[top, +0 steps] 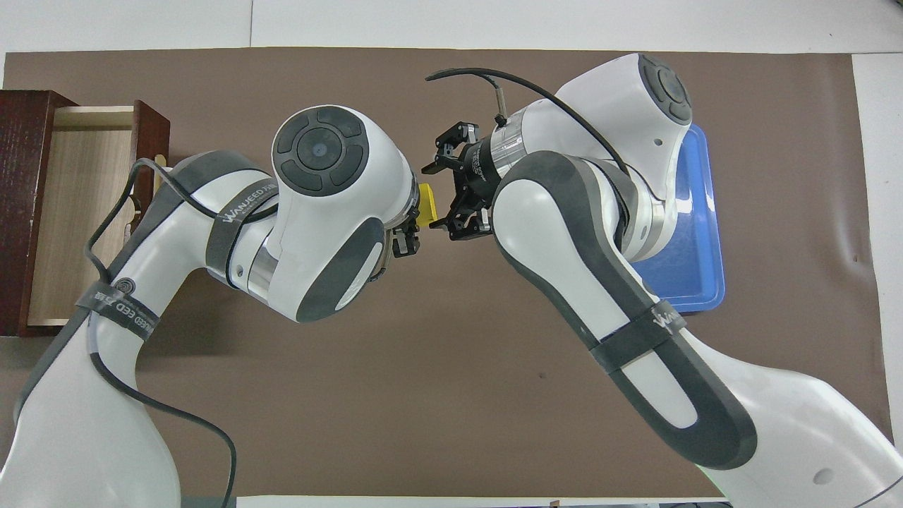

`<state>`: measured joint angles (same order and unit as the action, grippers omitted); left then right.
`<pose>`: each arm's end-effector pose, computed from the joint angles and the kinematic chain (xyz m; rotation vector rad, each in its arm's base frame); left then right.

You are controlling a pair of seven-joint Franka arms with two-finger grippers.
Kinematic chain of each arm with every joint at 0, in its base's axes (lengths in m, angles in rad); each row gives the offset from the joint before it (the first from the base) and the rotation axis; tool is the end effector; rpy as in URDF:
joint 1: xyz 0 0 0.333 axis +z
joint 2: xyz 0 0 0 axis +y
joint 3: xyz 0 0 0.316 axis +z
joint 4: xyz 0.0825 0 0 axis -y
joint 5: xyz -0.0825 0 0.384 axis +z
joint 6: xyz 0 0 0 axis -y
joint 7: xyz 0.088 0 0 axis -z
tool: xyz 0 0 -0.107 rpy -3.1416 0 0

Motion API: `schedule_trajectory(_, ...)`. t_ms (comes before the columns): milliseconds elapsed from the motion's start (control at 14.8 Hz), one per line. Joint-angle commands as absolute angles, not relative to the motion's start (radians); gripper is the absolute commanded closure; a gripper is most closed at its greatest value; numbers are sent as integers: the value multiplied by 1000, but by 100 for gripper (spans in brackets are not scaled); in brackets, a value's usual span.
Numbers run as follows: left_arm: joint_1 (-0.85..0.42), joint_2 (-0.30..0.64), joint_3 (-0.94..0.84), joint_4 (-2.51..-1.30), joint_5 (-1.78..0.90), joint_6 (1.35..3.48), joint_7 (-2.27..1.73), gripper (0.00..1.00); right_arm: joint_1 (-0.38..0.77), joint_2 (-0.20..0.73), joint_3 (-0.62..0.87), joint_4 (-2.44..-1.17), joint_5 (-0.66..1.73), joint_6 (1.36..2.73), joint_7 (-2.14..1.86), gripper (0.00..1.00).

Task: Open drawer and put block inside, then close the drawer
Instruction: 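Lower the block into the drawer with the left gripper while the right withdraws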

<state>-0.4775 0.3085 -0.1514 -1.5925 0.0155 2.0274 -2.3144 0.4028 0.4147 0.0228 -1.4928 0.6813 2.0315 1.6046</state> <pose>0.5446 -0.3815 0.4695 1.9977 2.2503 -0.0270 0.6214 0.3182 0.4570 -1.9640 1.7504 0.6507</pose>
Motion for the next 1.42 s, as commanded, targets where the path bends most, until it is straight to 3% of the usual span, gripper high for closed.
schedule_trajectory(0, -473, 282, -135, -1586, 31, 1952, -2292, 100, 385, 397, 25, -1499, 695, 2000, 1620, 0)
schedule_trajectory(203, -382, 230, -130, -1536, 26, 1777, -2114, 100, 376, 394, 23, -1497, 695, 1994, 1620, 0)
schedule_trajectory(541, -91, 118, -129, -1539, -12, 1634, -1745, 100, 293, 361, 20, -1499, 669, 1944, 1585, 0)
schedule_trajectory(811, 112, 89, -129, -1613, -12, 1705, -1481, 100, 187, 313, 20, -1497, 589, 1835, 1396, 0)
schedule_trajectory(1014, 172, 34, -129, -1764, -12, 1820, -1385, 100, 138, 281, 20, -1497, 499, 1754, 1190, 0)
schedule_trajectory(1351, 229, 41, -124, -1851, -11, 1905, -1326, 100, 88, 239, 20, -1499, 338, 1632, 791, 0)
